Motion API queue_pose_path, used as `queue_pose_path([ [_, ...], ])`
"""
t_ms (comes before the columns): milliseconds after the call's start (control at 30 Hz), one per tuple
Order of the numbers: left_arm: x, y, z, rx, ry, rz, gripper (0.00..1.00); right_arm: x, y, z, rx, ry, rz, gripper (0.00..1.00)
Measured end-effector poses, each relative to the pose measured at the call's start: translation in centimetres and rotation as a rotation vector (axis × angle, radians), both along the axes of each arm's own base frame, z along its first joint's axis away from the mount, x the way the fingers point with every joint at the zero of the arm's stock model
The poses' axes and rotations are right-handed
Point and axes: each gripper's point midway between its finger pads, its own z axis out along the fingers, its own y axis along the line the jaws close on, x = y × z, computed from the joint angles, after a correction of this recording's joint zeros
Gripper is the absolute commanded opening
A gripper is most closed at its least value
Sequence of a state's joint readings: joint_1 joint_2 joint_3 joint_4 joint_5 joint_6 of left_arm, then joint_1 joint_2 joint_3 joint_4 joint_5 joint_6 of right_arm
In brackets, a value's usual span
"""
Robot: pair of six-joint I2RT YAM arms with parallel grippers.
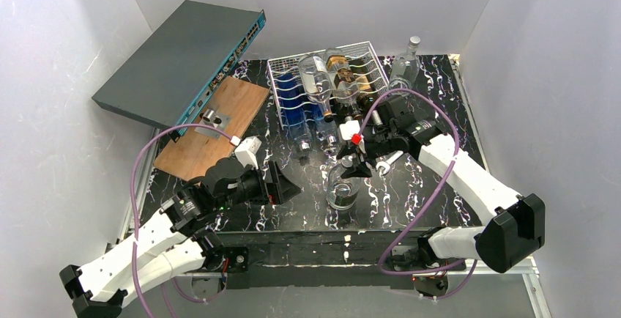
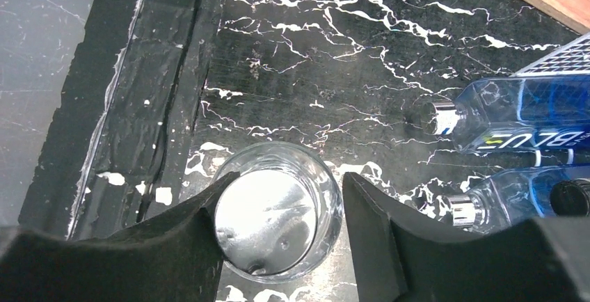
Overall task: Take the wine bottle off the wine rack
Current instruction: Pick up the wine bottle from the center of the board.
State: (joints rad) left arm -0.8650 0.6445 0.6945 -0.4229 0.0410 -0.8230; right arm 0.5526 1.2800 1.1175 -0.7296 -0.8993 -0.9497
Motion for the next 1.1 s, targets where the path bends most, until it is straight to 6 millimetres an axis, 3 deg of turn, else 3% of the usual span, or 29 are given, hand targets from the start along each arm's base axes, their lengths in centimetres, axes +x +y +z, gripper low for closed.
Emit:
queue_pose_path([
  [167, 0.0, 0.0, 0.4, -0.015, -0.008, 0.002, 0.98, -0.4, -0.1, -0.2, -0.007, 0.009, 0.009, 0.23],
  [333, -0.1, 0.1, 0.5, -0.022, -0.010, 0.004, 0.98, -0.6, -0.4, -0.1, -0.011, 0.001, 0.011, 0.03],
  [433, -0.1, 0.2, 0.6, -0.026, -0.014, 0.004, 0.98, -0.4, -1.0, 0.0, -0.015, 0.008, -0.011, 0.01],
  [833, -0.4, 0.5, 0.4, -0.028, -0.016, 0.004, 0.98, 2.2, -8.3, 1.4, -0.029, 0.059, -0.305, 0.01],
  [1100, -0.6, 0.7, 0.7, -0.037, -0.023, 0.004, 0.98, 3.8, -11.4, 2.8, -0.034, 0.045, -0.443, 0.01],
])
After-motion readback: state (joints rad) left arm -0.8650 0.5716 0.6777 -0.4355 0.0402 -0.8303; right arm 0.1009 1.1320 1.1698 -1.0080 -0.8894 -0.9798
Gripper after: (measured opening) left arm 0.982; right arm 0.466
